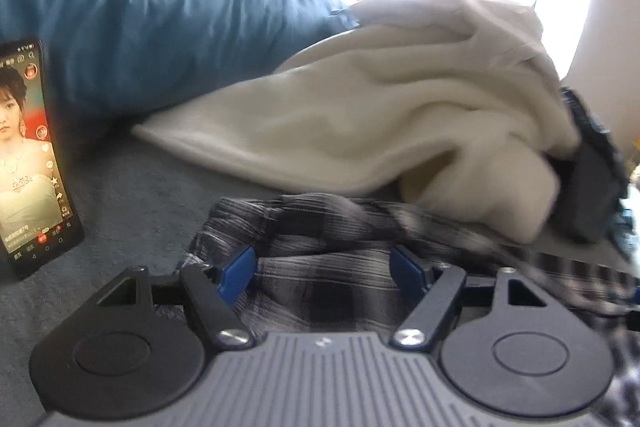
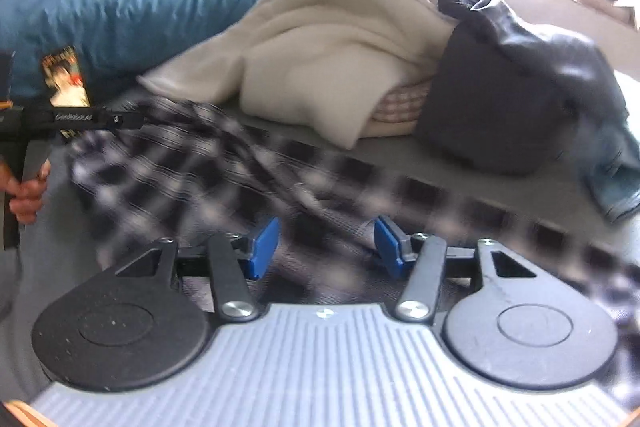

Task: Fold clothes

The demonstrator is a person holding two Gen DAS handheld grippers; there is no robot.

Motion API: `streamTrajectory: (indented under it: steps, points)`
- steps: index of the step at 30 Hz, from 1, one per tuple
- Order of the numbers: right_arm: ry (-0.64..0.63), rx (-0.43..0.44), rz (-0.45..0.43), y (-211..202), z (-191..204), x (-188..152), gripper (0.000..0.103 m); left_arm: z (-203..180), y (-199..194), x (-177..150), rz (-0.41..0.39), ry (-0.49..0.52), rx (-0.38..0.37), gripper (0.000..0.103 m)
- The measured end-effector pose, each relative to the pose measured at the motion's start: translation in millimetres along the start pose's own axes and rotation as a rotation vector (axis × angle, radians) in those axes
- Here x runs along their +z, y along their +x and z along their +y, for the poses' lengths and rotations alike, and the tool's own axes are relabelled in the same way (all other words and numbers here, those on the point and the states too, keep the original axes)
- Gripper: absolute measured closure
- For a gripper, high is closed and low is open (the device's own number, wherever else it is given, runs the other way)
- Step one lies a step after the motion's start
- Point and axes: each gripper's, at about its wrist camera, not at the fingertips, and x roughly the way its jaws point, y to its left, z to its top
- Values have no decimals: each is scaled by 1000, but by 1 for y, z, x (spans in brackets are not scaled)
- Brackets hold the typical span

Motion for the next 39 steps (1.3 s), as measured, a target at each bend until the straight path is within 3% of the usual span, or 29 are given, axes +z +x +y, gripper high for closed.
streamTrajectory:
  steps: [2,9,12,13,19,29,34,39]
  points:
    - [-63,-32,23,10,1,1,63,1,9,-3,-7,23,26,28]
    - [-257,-78,110,46,4,-1,74,-1,13,-9,-28,83,48,27]
    - [-284,-109,116,54,0,2,97,0,14,-9,-29,87,49,27]
    - [-277,-115,106,55,-4,4,98,0,14,-9,-29,86,48,27]
    - [-189,-124,61,61,-28,21,100,-2,16,-9,-27,115,56,27]
    - [-2,-80,104,97,-68,23,99,-7,19,-11,-24,166,78,26]
    - [98,-112,90,105,-82,30,96,-8,20,-9,-8,177,81,26]
    - [179,-103,-6,80,-87,30,93,-3,11,-1,0,144,54,26]
